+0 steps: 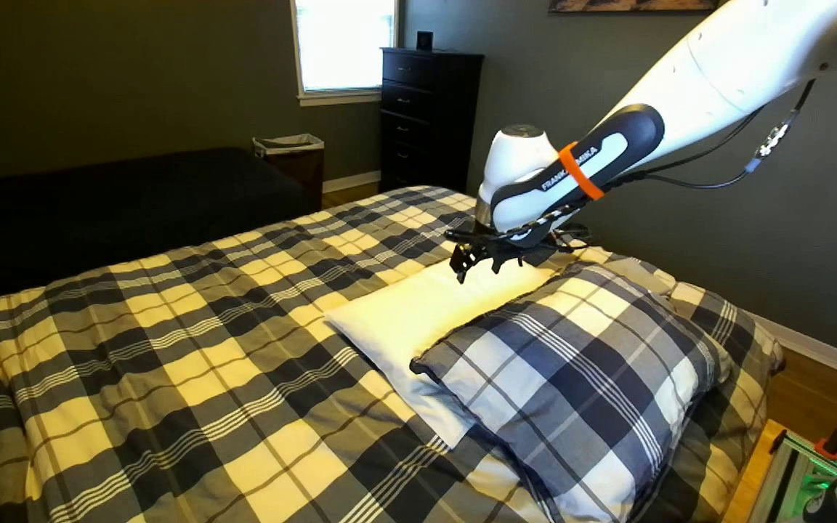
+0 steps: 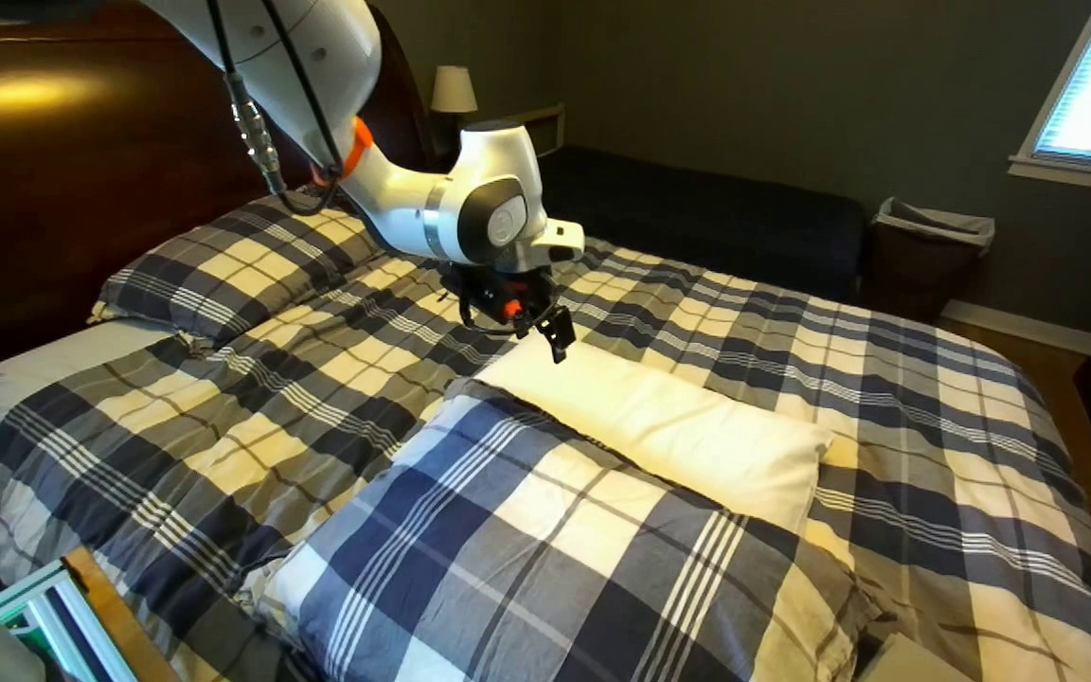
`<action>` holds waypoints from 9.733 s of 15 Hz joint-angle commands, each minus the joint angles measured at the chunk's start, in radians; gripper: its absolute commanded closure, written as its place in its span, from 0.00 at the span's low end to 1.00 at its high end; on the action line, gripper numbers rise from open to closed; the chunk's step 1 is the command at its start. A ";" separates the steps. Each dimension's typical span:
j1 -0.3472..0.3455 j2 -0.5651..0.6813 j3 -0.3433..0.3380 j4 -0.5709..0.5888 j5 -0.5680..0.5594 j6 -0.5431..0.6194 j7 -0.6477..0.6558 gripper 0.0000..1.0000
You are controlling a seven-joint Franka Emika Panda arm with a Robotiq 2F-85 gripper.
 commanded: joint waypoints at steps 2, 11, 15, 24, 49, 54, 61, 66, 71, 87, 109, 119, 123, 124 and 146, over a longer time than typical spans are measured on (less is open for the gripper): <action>0.085 0.125 0.000 0.085 -0.050 0.019 -0.028 0.00; 0.253 0.332 -0.060 0.251 -0.193 0.017 0.010 0.00; 0.315 0.417 -0.089 0.327 -0.196 0.009 0.057 0.00; 0.498 0.612 -0.241 0.492 -0.264 0.012 0.228 0.00; 0.289 0.495 -0.130 0.539 -0.069 -0.019 0.083 0.97; 0.184 0.399 -0.096 0.539 -0.010 -0.031 0.018 0.97; 0.067 0.284 -0.098 0.544 0.011 -0.065 -0.048 0.97; 0.000 0.199 -0.125 0.538 -0.017 -0.042 -0.097 0.97; -0.044 0.121 -0.142 0.528 -0.067 -0.009 -0.189 0.97; -0.085 -0.167 -0.040 0.361 -0.144 -0.072 -0.553 0.97; -0.157 -0.299 0.028 0.264 -0.011 -0.152 -1.147 0.97; -0.160 -0.457 -0.011 0.287 0.131 -0.204 -1.526 0.97; -0.167 -0.510 -0.037 0.278 0.031 -0.194 -1.553 0.97; -0.168 -0.530 -0.044 0.266 0.010 -0.187 -1.551 0.97; -0.266 -0.855 -0.024 0.027 -0.651 -0.373 -0.989 0.97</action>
